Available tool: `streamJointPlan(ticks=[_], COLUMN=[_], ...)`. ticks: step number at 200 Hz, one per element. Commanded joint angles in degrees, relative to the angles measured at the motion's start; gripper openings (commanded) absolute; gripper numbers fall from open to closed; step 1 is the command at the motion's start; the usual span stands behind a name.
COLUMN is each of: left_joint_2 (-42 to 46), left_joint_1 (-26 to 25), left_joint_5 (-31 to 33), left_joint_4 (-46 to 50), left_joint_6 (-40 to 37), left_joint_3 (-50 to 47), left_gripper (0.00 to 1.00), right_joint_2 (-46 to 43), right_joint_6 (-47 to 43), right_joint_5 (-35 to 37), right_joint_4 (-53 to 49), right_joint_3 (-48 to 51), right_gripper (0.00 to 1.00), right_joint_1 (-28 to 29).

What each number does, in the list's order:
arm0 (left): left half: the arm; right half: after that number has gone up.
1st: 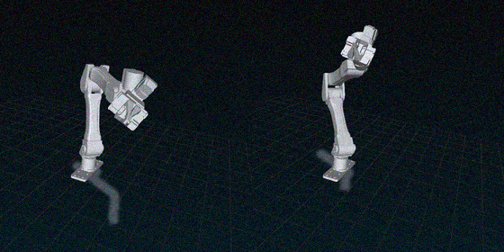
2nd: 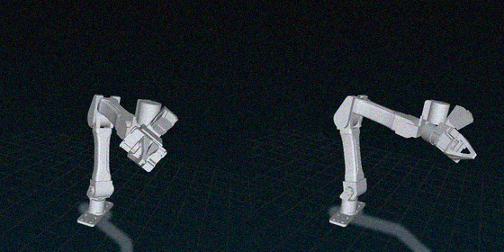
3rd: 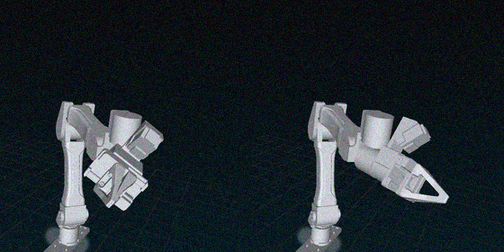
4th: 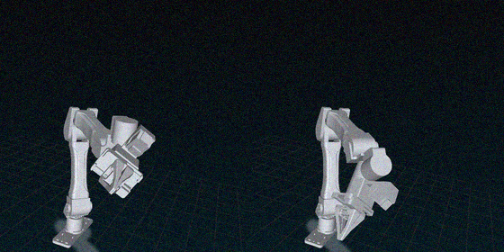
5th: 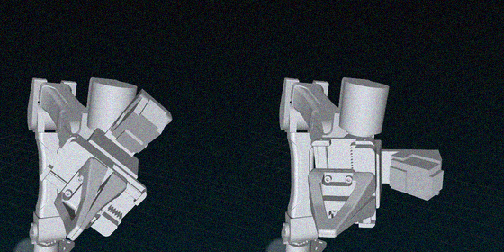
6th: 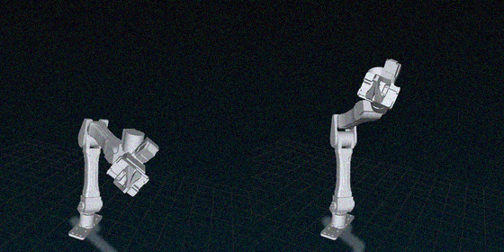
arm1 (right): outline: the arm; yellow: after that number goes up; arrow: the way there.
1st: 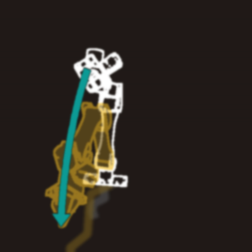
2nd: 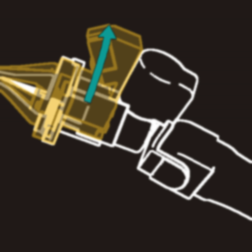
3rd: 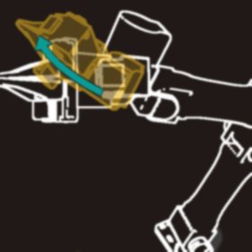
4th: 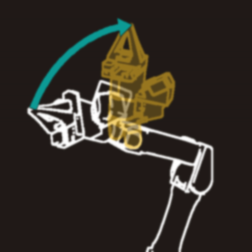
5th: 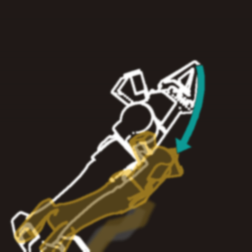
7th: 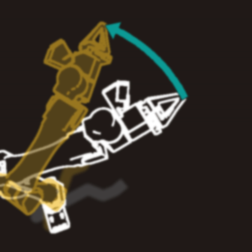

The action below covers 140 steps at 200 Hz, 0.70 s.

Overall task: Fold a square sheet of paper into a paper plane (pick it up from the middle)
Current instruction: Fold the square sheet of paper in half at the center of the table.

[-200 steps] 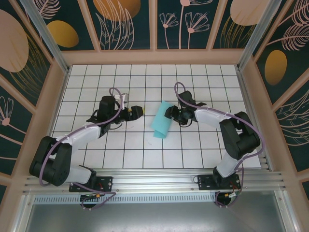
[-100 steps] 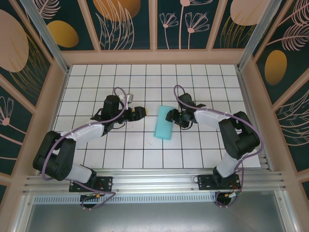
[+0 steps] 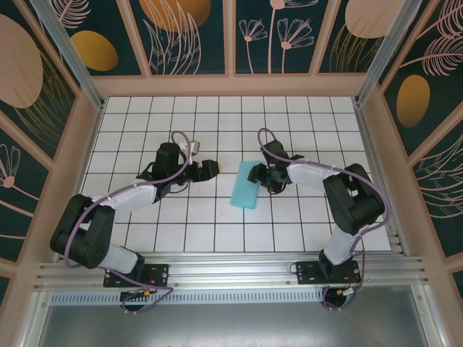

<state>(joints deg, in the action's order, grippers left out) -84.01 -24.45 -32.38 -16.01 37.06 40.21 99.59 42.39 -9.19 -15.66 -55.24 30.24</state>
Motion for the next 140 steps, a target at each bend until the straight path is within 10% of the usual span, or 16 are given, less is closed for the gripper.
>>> streamJointPlan(ticks=[1,140], left_joint_2=[-0.09,-0.23], left_joint_1=[-0.34,-0.34], left_joint_5=[-0.25,-0.54], left_joint_4=[0.23,0.84], left_joint_6=[-1.37,-1.89], left_joint_3=[1.27,1.17], left_gripper=[0.78,0.78], right_joint_2=[3.01,7.39], right_joint_6=[1.42,-0.13], right_joint_5=[0.63,2.78], right_joint_4=[-0.45,-4.19], right_joint_3=[0.24,-2.24], right_gripper=[0.66,0.71], right_joint_1=[0.7,2.06])
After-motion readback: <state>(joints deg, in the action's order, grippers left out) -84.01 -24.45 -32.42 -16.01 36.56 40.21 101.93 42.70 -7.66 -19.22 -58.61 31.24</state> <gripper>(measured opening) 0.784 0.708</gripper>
